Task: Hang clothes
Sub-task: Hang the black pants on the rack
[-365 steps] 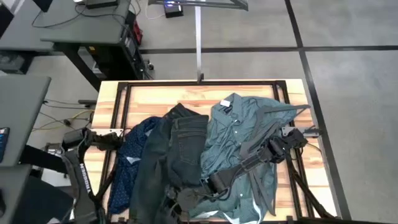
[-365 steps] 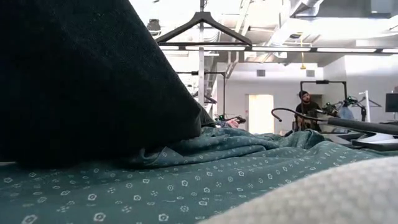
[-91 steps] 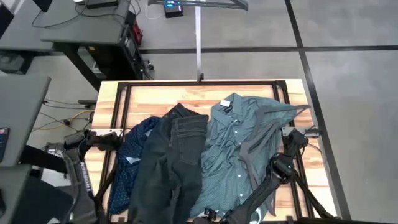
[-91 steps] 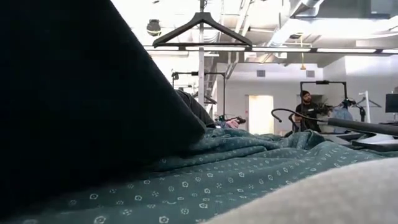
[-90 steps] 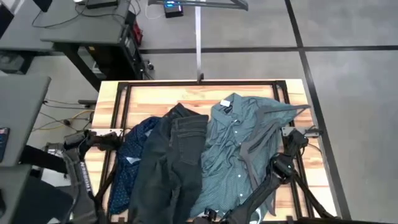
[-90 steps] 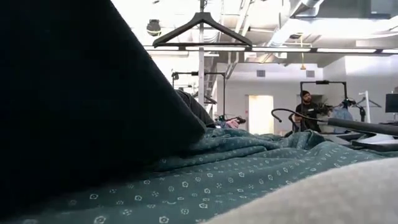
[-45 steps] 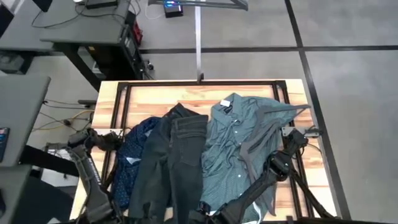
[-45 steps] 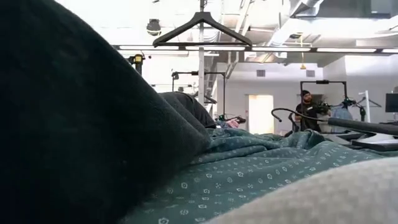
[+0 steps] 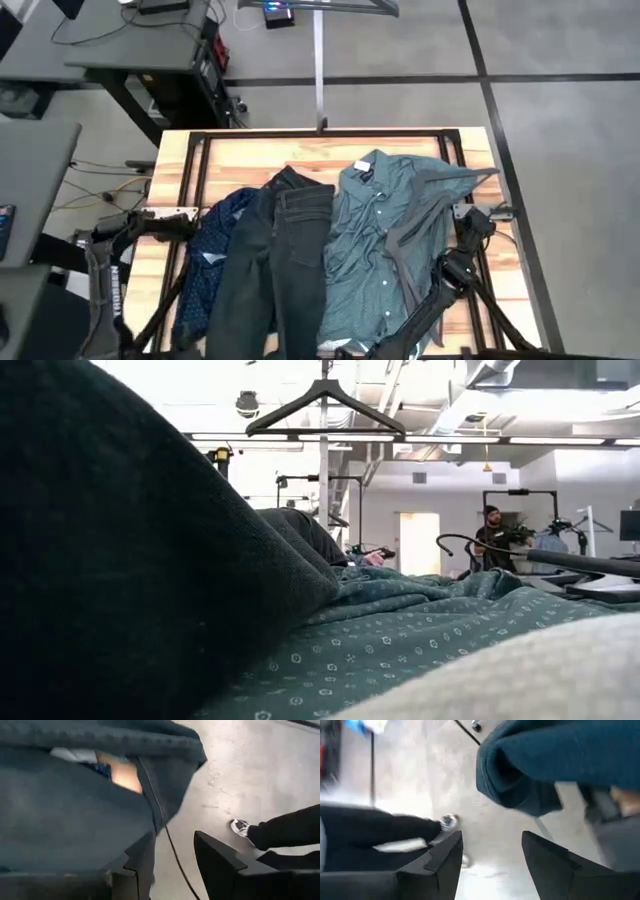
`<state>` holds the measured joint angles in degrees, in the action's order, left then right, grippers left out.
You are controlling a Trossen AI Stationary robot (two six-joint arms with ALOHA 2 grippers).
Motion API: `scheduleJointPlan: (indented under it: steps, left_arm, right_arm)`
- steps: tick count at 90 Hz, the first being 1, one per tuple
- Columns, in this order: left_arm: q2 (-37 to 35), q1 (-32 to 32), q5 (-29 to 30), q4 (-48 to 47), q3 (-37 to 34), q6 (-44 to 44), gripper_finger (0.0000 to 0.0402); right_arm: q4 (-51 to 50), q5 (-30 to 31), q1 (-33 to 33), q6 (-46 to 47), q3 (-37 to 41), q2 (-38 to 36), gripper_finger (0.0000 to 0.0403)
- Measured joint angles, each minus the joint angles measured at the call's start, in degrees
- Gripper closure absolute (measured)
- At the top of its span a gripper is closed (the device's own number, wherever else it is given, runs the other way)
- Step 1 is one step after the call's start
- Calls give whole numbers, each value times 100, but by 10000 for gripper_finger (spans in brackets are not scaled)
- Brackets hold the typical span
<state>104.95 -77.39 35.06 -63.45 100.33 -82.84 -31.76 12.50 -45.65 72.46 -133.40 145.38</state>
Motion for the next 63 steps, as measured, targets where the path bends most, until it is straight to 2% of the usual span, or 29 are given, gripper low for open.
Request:
scheduleJointPlan:
  steps: [11, 20, 40, 51, 63]
  left_arm:
    - [0, -172, 252, 23, 0, -171, 281]
    - [0, -214, 252, 13, 0, -31, 281]
    - [0, -180, 248, 19, 0, 663, 281]
    - [0, -179, 239, 117, 0, 738, 281]
    - [-1, -226, 204, 285, 0, 670, 281]
  right_arm:
    - [235, 81, 53, 1194, 0, 9, 212]
    - [174, 95, 100, 1716, 0, 17, 212]
    - [422, 527, 383, 1663, 0, 28, 212]
    - [850, 585, 724, 1292, -1, 26, 212]
    - [578, 494, 1094, 1023, -2, 22, 212]
